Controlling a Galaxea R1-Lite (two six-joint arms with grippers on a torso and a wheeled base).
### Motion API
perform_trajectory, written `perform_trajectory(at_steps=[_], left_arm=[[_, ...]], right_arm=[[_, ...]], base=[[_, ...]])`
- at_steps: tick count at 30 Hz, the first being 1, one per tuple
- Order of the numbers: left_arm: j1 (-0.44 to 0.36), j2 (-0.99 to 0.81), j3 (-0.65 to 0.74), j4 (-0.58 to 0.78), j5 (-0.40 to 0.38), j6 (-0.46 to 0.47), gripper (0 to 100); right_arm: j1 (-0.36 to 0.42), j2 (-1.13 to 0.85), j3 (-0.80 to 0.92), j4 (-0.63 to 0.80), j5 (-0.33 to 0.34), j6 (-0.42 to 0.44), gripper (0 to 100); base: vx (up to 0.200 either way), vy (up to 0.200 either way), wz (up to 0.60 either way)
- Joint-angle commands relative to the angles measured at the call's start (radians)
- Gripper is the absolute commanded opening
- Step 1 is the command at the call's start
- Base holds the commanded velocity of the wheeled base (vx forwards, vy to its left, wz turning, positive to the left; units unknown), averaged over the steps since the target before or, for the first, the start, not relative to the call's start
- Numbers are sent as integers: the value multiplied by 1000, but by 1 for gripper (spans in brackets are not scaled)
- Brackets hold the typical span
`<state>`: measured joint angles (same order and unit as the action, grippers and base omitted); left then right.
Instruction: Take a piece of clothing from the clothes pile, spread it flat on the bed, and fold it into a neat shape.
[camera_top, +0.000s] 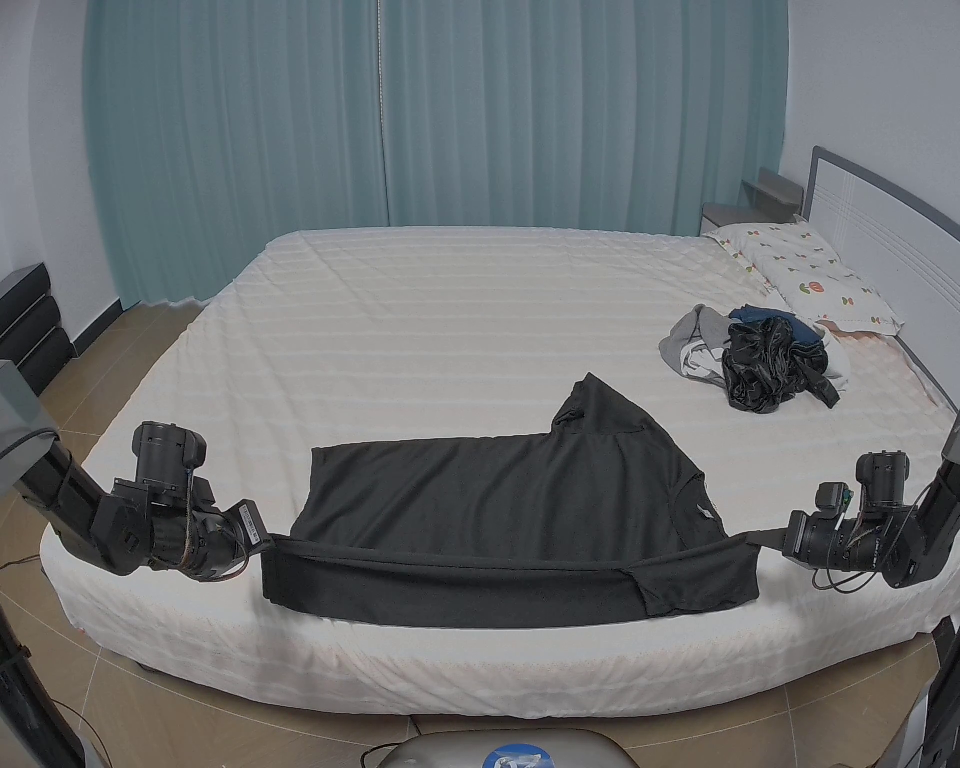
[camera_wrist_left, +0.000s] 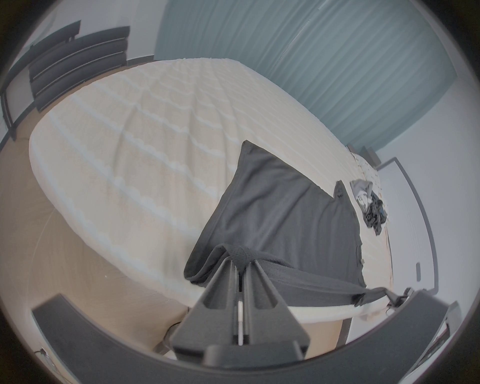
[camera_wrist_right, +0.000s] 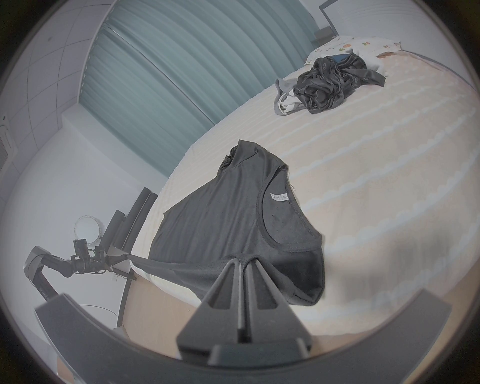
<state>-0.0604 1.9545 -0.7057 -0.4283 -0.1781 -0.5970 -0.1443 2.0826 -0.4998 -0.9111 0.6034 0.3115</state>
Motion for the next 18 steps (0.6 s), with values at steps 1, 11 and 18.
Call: perform_trajectory(at_steps=[1, 11, 18], left_arm=[[1, 86, -54, 0, 0, -10, 0], [-1, 179, -121, 0, 0, -78, 0], [-1, 219, -159, -3, 0, -132, 0]], right_arm=[[5, 88, -49, -9, -30, 3, 0], [26, 128, -118, -17, -34, 72, 0], [32, 162, -152, -22, -47, 104, 0]], base=[[0, 0, 0], [0, 0, 0], [0, 0, 0]])
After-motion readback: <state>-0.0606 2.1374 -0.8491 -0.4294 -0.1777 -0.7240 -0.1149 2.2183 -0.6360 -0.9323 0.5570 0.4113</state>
